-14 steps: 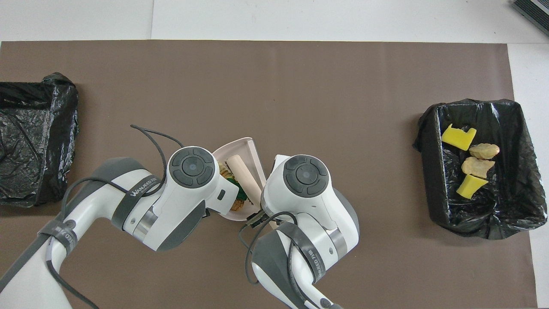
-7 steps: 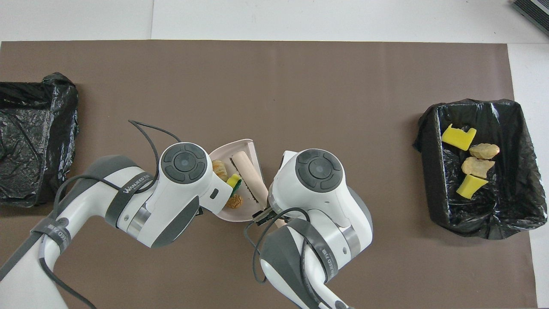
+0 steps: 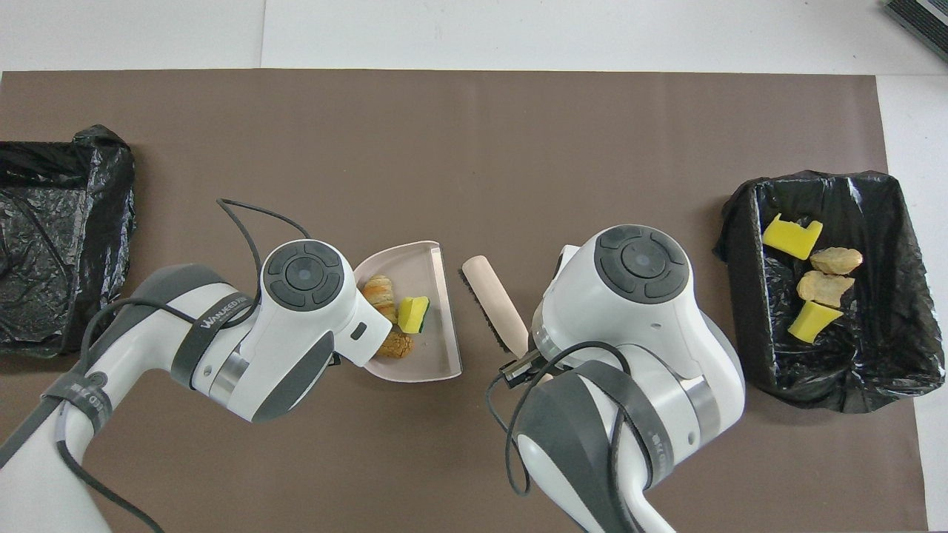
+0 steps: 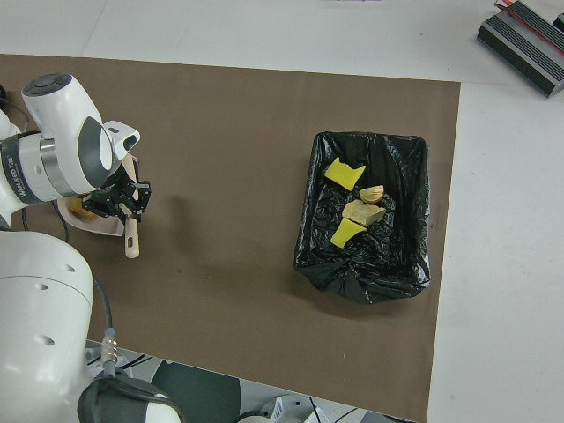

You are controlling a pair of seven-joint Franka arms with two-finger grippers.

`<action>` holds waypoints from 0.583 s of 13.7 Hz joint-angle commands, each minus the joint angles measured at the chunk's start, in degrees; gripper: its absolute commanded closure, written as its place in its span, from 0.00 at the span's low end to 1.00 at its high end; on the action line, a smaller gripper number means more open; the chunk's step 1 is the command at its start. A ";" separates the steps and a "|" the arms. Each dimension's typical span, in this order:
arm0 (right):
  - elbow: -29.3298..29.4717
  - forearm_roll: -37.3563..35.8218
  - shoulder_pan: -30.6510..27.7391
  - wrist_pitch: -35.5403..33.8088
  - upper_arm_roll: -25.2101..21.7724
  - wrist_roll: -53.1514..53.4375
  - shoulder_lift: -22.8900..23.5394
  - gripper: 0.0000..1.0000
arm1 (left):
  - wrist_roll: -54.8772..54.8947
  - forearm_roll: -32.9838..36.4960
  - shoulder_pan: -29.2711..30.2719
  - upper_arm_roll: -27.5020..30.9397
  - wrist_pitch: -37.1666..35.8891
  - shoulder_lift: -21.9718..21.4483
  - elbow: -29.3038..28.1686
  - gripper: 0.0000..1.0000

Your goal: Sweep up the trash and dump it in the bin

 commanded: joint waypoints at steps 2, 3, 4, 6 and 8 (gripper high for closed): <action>1.25 -2.98 -0.79 -3.25 0.36 8.70 -2.22 1.00 | 12.30 -3.72 -0.05 7.87 -0.35 -6.59 -1.00 1.00; 0.81 -2.89 -0.44 -2.72 0.71 11.78 -2.57 1.00 | 15.72 -5.20 -0.05 10.77 -0.78 -8.16 -1.00 1.00; 0.46 -2.63 -0.09 -2.19 0.71 13.56 -2.92 1.00 | 18.97 -6.96 -0.31 14.45 -1.66 -9.14 -0.65 1.00; -2.08 -1.84 1.05 1.04 0.80 16.46 -4.15 1.00 | 25.39 -8.47 -2.15 22.53 -4.02 -9.59 1.45 1.00; -3.32 -1.75 3.59 2.90 0.80 20.41 -4.16 1.00 | 30.41 -9.69 -2.34 28.61 -5.62 -9.50 3.74 1.00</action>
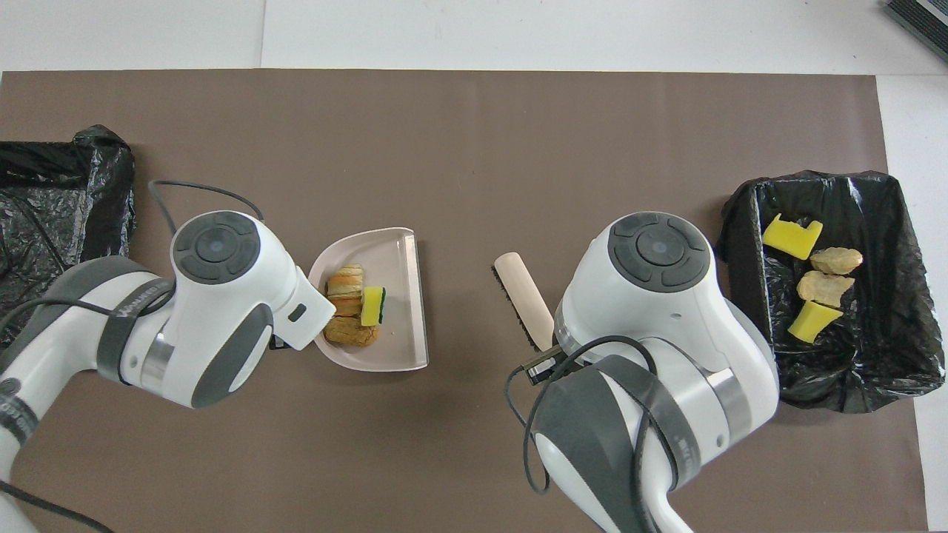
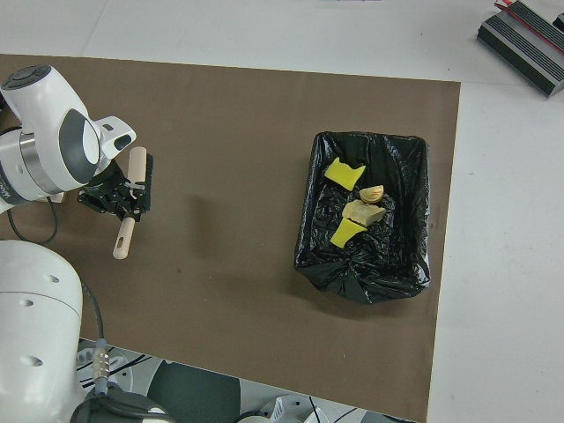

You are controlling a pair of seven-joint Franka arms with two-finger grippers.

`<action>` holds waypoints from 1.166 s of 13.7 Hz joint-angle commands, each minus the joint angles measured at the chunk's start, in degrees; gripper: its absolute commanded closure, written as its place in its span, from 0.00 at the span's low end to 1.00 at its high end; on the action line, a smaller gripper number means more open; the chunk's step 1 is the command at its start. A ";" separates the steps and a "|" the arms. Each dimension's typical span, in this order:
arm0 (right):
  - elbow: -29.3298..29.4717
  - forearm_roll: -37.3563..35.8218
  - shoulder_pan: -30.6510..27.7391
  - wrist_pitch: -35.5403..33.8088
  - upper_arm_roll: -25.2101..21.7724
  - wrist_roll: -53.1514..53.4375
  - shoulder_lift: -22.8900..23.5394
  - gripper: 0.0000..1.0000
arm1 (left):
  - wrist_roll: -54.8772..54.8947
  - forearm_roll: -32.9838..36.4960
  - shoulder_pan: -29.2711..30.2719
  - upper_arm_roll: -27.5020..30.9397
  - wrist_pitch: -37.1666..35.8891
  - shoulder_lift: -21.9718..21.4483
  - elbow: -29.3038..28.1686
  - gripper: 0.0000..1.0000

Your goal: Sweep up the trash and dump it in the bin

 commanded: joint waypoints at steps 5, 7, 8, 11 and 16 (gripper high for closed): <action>-6.75 0.10 11.31 11.10 0.37 17.54 1.09 1.00 | 12.37 -5.38 -1.79 21.60 -5.16 2.11 8.82 1.00; -7.01 0.01 15.35 12.94 0.37 24.05 3.29 1.00 | 17.64 -6.09 -1.70 26.80 -5.16 5.79 15.05 1.00; -7.53 0.01 17.46 15.21 0.37 26.60 4.61 1.00 | 20.54 -5.65 -1.53 29.52 -4.90 7.82 18.13 1.00; -9.03 -0.08 22.21 24.01 0.37 33.72 9.00 1.00 | 32.50 -4.95 -0.74 34.11 -0.17 15.28 26.83 1.00; -9.82 -0.08 23.55 25.96 0.37 34.80 9.01 1.00 | 25.52 13.47 -1.43 33.59 8.90 19.09 27.74 1.00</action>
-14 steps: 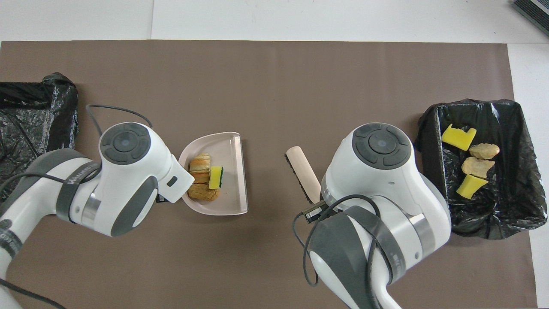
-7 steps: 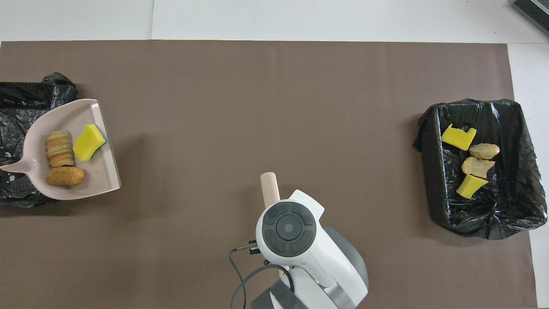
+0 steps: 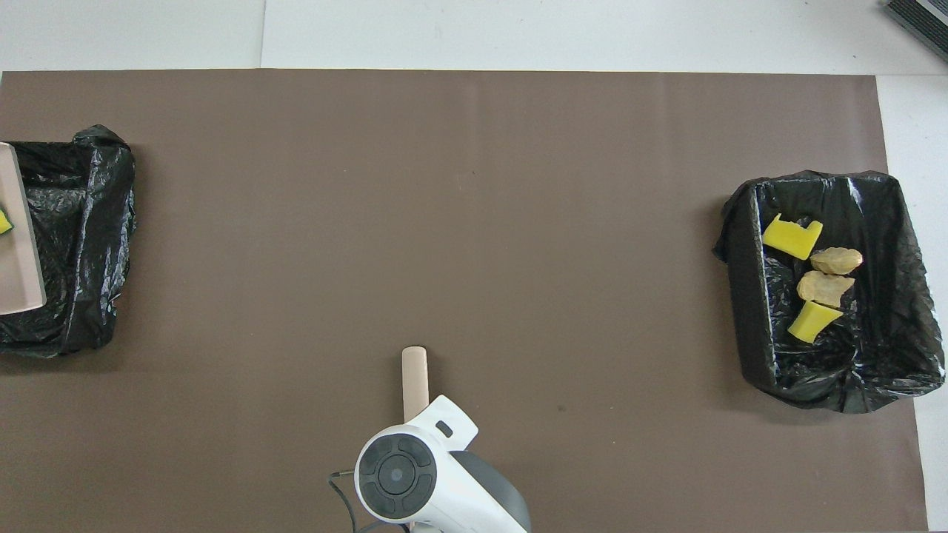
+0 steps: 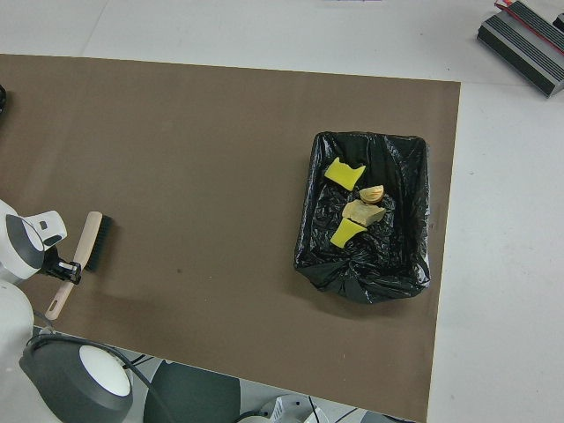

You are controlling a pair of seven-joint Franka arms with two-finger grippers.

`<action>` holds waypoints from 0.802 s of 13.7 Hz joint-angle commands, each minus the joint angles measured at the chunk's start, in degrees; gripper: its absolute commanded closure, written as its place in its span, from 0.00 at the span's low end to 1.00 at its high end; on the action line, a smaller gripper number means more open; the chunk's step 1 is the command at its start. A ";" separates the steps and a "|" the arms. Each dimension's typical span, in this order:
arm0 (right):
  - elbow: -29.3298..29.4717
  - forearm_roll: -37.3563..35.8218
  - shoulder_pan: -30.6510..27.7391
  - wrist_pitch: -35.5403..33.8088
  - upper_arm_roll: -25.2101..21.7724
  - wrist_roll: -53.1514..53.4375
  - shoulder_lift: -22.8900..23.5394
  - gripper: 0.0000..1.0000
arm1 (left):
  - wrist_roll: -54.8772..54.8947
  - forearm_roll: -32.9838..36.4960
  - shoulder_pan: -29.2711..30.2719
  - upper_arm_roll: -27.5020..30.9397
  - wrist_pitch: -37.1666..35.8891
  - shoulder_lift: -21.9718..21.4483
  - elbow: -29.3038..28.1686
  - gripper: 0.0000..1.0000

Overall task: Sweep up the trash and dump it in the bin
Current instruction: 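Tip the dustpan into the nearer black bin with the left gripper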

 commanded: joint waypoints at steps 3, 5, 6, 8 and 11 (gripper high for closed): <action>-0.70 0.01 -0.06 0.46 -0.10 1.34 -0.82 1.00 | -6.21 17.79 -2.55 -0.89 -0.03 1.38 1.50 1.00; -0.87 0.01 -0.33 -0.76 -0.10 1.25 -0.90 1.00 | -6.55 22.64 -2.81 -2.65 -2.05 1.21 1.51 1.00; -0.96 0.01 -0.41 -1.21 -0.10 1.26 -0.99 1.00 | -7.08 23.87 -2.90 -2.74 -2.41 1.21 1.51 1.00; -0.53 0.01 -0.59 -1.30 -0.10 1.17 -0.82 0.72 | -10.22 26.42 -3.34 -2.83 -2.76 1.20 1.42 1.00; 4.55 -0.87 -1.64 -8.13 -0.54 0.64 -0.55 0.00 | -17.44 34.06 -3.60 -3.71 -3.72 1.99 0.98 1.00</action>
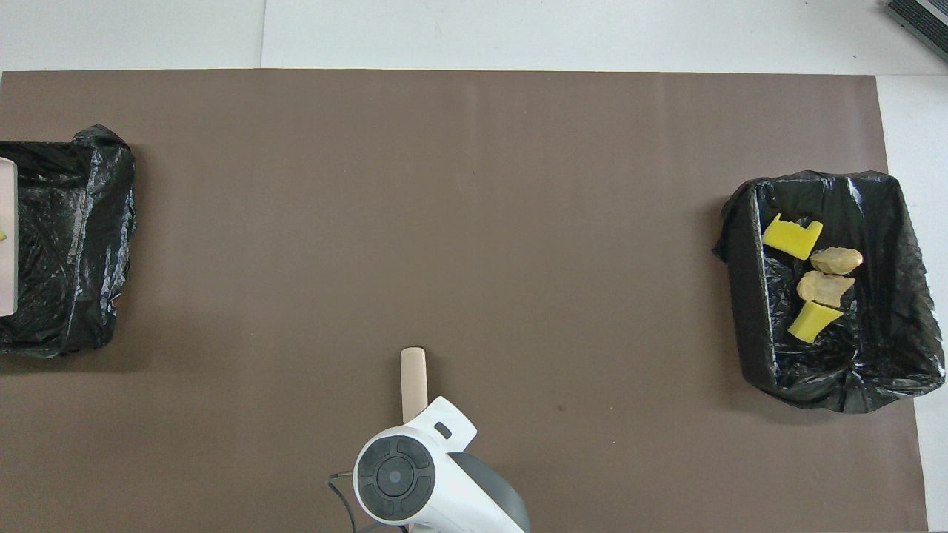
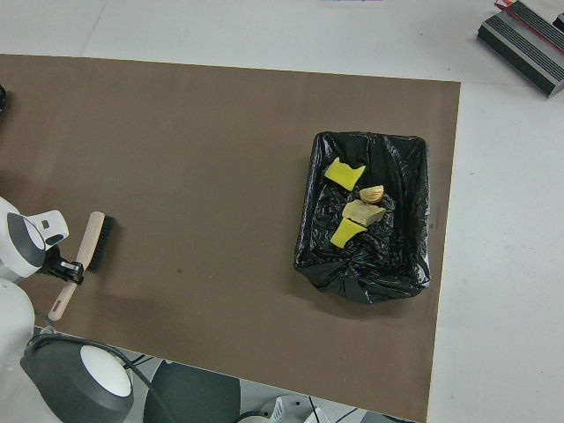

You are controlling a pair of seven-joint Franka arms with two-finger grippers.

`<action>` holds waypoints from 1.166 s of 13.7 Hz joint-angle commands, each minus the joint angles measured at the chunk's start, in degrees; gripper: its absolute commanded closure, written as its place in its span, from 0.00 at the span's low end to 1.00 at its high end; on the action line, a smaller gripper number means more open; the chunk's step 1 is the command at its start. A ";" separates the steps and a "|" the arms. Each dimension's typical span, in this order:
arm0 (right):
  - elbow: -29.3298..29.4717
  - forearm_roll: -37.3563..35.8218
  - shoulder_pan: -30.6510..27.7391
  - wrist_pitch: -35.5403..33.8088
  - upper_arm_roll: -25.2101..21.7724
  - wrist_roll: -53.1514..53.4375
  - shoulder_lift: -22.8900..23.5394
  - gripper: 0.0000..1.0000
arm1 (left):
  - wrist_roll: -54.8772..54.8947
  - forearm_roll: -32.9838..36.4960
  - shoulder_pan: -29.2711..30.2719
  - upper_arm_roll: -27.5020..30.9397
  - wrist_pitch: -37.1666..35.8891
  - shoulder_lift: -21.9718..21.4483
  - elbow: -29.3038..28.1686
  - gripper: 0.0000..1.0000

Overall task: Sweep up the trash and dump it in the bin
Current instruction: 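Tip the dustpan into the nearer black bin with the left gripper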

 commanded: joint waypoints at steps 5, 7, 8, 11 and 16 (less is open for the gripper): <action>10.48 -0.02 -9.31 -15.00 0.09 -6.19 -3.22 0.00 | -5.14 13.05 -0.82 -1.68 -2.14 -0.07 2.51 1.00; 13.91 -0.02 -12.56 -20.37 -0.08 -11.29 -4.18 0.00 | -4.88 11.91 -0.56 -2.46 -1.87 -0.07 5.50 1.00; 15.41 -0.20 -14.58 -22.92 -0.17 -14.27 -4.28 0.00 | -4.88 10.34 -0.65 -3.34 -2.22 -0.33 5.68 1.00; 20.33 -1.16 -18.02 -28.90 -0.43 -22.02 -4.28 0.00 | -5.58 4.11 -0.82 -8.07 -7.91 -1.03 5.77 1.00; 23.42 -3.96 -27.49 -31.64 -0.44 -35.27 -6.55 0.00 | -18.18 -6.27 -0.82 -20.19 -21.10 -2.71 4.63 1.00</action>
